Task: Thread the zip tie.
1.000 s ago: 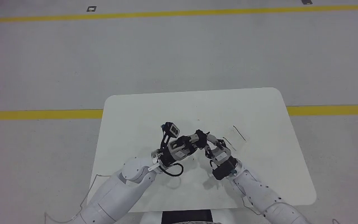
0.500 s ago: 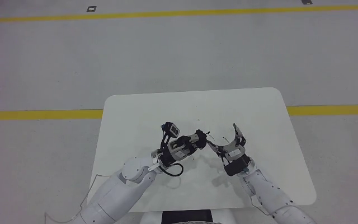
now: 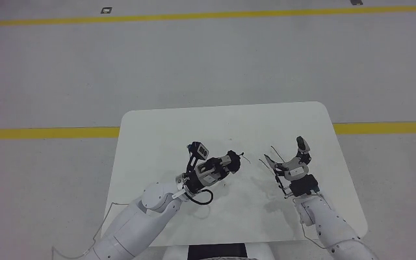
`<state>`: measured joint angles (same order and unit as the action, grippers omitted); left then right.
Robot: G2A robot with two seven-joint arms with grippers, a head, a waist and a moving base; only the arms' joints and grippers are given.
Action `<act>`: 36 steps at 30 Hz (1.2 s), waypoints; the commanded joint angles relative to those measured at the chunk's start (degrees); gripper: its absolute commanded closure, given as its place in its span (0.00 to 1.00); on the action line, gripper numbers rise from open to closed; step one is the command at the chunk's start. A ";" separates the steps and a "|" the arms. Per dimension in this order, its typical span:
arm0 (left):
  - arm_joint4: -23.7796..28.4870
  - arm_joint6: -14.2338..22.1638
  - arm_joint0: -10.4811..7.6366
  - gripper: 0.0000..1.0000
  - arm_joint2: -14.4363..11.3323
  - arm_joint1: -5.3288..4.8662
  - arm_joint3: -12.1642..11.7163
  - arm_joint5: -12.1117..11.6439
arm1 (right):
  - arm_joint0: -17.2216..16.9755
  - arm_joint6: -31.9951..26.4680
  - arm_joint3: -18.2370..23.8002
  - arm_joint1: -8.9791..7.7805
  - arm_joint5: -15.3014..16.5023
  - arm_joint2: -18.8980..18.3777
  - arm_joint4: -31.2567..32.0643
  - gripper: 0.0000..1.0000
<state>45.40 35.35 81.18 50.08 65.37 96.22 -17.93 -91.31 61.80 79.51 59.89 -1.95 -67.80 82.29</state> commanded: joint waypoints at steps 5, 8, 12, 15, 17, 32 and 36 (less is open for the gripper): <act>0.00 0.00 0.00 1.00 0.00 0.00 0.00 0.00 | -0.74 1.22 0.36 -0.01 4.73 -1.86 -2.50 0.00; 0.00 0.00 0.00 1.00 0.00 0.00 0.00 0.00 | -0.96 1.69 0.58 0.08 6.09 -2.40 -3.22 0.00; 0.00 0.00 0.00 1.00 0.00 0.00 0.00 0.00 | -1.28 2.52 1.13 0.40 7.48 -2.51 -4.84 0.00; 0.00 0.00 0.00 1.00 0.00 0.00 0.00 0.00 | -1.41 3.46 1.58 0.71 8.80 -2.49 -6.69 0.00; 0.00 0.00 0.00 1.00 0.00 0.00 0.00 0.00 | -1.43 3.89 1.71 0.78 9.21 -2.44 -7.12 0.00; 5.25 3.02 0.23 1.00 -0.18 0.45 0.84 -0.67 | -1.43 3.89 1.71 0.78 9.21 -2.44 -7.12 0.00; 7.46 3.71 0.27 1.00 -0.31 0.72 0.62 -1.18 | -1.43 3.89 1.71 0.78 9.21 -2.44 -7.12 0.00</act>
<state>52.19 38.91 81.41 49.81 66.02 96.92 -18.96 -92.73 65.68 81.22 60.67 7.26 -70.24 75.17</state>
